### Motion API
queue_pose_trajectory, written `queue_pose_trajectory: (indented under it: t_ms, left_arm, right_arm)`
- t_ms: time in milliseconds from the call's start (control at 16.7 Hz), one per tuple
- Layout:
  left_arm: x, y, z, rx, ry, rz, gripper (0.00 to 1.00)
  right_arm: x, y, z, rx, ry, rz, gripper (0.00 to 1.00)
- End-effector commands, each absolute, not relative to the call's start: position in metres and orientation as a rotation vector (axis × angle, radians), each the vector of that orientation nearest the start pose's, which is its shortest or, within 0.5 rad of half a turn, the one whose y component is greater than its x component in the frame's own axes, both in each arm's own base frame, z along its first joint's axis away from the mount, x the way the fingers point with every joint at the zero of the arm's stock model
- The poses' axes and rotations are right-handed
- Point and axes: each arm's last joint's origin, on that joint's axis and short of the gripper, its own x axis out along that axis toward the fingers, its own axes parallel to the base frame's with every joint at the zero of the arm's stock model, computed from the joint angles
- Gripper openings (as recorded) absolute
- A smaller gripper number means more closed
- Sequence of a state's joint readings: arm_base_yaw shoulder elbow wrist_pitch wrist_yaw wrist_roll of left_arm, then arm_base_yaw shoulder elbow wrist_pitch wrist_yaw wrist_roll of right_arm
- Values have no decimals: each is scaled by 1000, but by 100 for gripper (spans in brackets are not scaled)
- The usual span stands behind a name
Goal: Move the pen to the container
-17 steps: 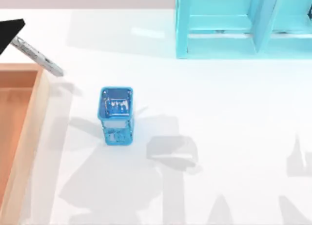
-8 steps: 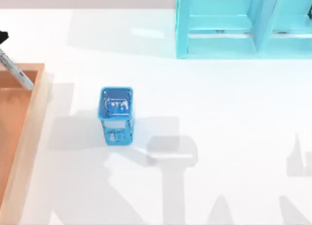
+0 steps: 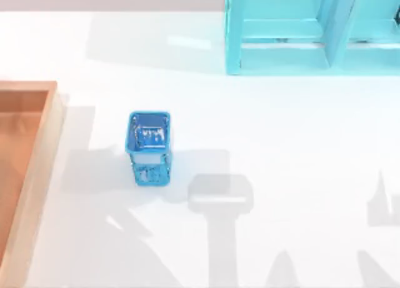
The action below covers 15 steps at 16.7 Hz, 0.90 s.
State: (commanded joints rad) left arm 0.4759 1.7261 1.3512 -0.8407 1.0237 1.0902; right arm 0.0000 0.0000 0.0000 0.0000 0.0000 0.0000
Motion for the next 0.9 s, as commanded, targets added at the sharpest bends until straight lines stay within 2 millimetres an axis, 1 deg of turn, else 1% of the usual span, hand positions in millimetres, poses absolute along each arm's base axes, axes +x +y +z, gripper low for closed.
queue_pose_trajectory:
  t_ms: [240, 540, 720, 900]
  left_arm:
    - [299, 155, 264, 286, 509, -930, 0]
    - [273, 164, 278, 315, 506, -1045, 0]
    - [264, 167, 283, 308, 495, -1085, 0]
    - [261, 167, 284, 305, 492, -1095, 0]
  right_arm:
    - [106, -1, 160, 0, 0, 0, 100]
    - [106, -1, 160, 0, 0, 0, 100]
    - [106, -1, 160, 0, 0, 0, 100]
    - [106, -1, 160, 0, 0, 0, 100]
